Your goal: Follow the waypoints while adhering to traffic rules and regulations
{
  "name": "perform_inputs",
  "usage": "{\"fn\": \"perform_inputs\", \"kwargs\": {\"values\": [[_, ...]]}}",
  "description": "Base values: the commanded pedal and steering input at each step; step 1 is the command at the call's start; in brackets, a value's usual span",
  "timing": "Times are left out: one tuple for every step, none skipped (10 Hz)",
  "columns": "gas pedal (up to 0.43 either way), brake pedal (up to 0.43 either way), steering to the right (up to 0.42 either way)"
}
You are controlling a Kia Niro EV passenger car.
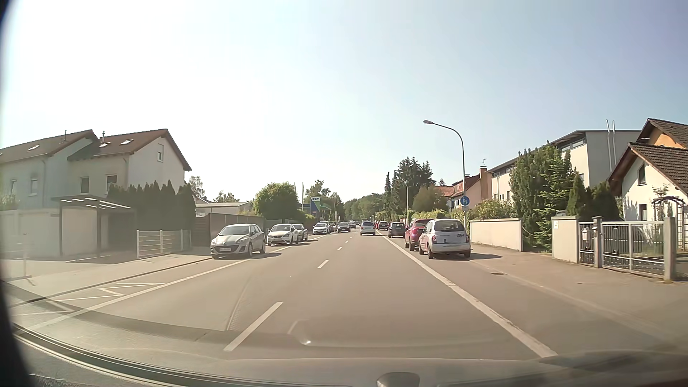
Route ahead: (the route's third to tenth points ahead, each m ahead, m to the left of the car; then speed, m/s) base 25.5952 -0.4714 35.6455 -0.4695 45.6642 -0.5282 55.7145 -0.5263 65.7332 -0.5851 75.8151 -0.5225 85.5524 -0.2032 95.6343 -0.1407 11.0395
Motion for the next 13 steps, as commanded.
{"fn": "perform_inputs", "kwargs": {"values": [[0.028, 0.03, 0.0], [0.028, 0.03, 0.0], [0.028, 0.03, 0.0], [0.028, 0.03, 0.0], [0.028, 0.03, 0.0], [0.028, 0.03, 0.0], [0.028, 0.03, 0.001], [0.028, 0.03, 0.001], [0.028, 0.03, 0.004], [0.028, 0.03, 0.006], [0.028, 0.03, 0.006], [0.028, 0.03, 0.005], [0.028, 0.03, 0.004]]}}
